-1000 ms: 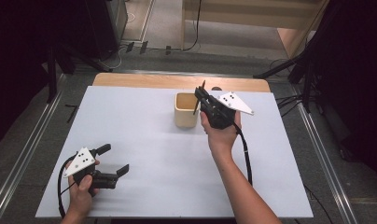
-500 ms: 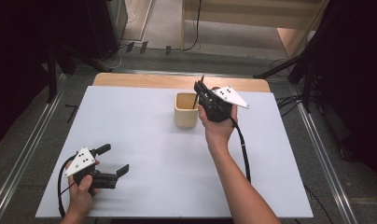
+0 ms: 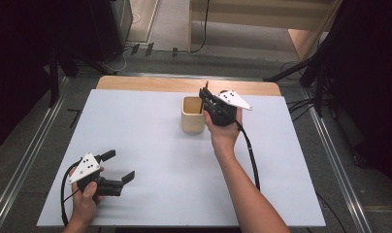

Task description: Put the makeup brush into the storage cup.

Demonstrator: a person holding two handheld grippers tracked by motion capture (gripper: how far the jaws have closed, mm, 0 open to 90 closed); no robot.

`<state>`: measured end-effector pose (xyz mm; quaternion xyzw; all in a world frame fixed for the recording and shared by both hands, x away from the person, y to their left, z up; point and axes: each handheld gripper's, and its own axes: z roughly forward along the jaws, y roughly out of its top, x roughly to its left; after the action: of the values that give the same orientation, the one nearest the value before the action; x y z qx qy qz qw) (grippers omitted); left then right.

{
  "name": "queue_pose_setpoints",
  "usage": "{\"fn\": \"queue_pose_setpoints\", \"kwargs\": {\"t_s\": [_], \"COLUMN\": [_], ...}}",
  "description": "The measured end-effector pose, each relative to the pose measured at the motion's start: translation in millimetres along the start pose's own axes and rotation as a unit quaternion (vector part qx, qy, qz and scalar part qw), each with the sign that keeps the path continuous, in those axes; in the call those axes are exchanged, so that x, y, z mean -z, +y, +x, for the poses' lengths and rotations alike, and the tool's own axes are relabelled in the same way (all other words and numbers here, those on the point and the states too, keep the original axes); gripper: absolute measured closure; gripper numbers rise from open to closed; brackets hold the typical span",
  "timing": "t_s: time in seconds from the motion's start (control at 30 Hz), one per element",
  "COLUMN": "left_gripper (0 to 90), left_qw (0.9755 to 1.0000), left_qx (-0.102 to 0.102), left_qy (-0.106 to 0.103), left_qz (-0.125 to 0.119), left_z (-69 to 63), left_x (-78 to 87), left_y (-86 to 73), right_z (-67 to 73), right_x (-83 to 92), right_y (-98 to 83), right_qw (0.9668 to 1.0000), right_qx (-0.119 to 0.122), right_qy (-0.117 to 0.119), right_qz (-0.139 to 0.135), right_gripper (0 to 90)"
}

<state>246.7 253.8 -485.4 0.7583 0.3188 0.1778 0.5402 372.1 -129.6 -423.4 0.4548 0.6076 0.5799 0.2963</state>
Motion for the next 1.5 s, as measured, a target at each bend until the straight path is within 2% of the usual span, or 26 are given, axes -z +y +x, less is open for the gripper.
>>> {"fn": "queue_pose_setpoints", "kwargs": {"t_s": [0.13,0.47,0.7,0.8,0.9,0.97,1.0,1.03,1.07,1.23,1.4,1.5], "left_gripper": [0.0,0.0,0.0,0.0,0.0,0.0,0.0,0.0,0.0,0.0,0.0,0.0], "left_qw": [1.0000,1.0000,1.0000,1.0000,1.0000,1.0000,1.0000,1.0000,1.0000,1.0000,1.0000,1.0000], "left_qx": [0.000,0.002,0.000,-0.001,0.000,-0.001,-0.001,-0.001,-0.002,-0.002,-0.002,-0.002], "left_qy": [-0.001,-0.003,-0.009,-0.008,-0.008,-0.007,-0.007,-0.007,-0.007,-0.007,-0.006,-0.006], "left_qz": [-0.001,0.002,0.002,0.004,0.001,0.001,0.000,0.000,0.000,0.002,0.002,0.002], "left_z": [-0.1,0.2,-0.7,-1.3,-1.5,-1.2,-1.1,-1.2,-1.2,-1.7,-1.7,-1.9], "left_x": [0.1,-0.8,-1.5,-1.2,-1.0,-0.6,-0.5,-0.3,-0.2,-1.0,-1.0,-1.0], "left_y": [0.1,-0.4,-0.5,-0.1,0.0,0.1,0.1,0.2,0.3,0.3,0.3,0.3], "right_z": [2.1,-1.3,1.4,0.3,-1.9,-3.8,-4.3,-4.9,-6.9,-18.3,-21.5,-22.8], "right_x": [-3.7,-9.3,-10.8,-6.1,0.9,6.1,8.7,11.3,14.7,35.8,52.0,61.1], "right_y": [-4.4,-21.9,-31.6,-29.9,-25.8,-22.9,-22.4,-22.2,-23.3,-28.3,-38.0,-45.0], "right_qw": [0.9999,0.9986,0.9973,0.9980,0.9988,0.9986,0.9982,0.9971,0.9969,0.9984,0.9980,0.9977], "right_qx": [0.006,0.005,0.027,0.017,0.006,-0.002,-0.001,-0.002,-0.002,-0.011,0.016,0.021], "right_qy": [-0.001,-0.026,-0.033,-0.029,-0.017,-0.012,-0.026,-0.047,-0.050,-0.037,-0.037,-0.035], "right_qz": [0.011,0.046,0.060,0.053,0.046,0.052,0.053,0.059,0.060,0.043,0.049,0.054], "right_gripper": [83.9,83.9,83.1,70.2,51.5,34.2,18.4,6.4,0.4,0.0,0.0,0.0]}}
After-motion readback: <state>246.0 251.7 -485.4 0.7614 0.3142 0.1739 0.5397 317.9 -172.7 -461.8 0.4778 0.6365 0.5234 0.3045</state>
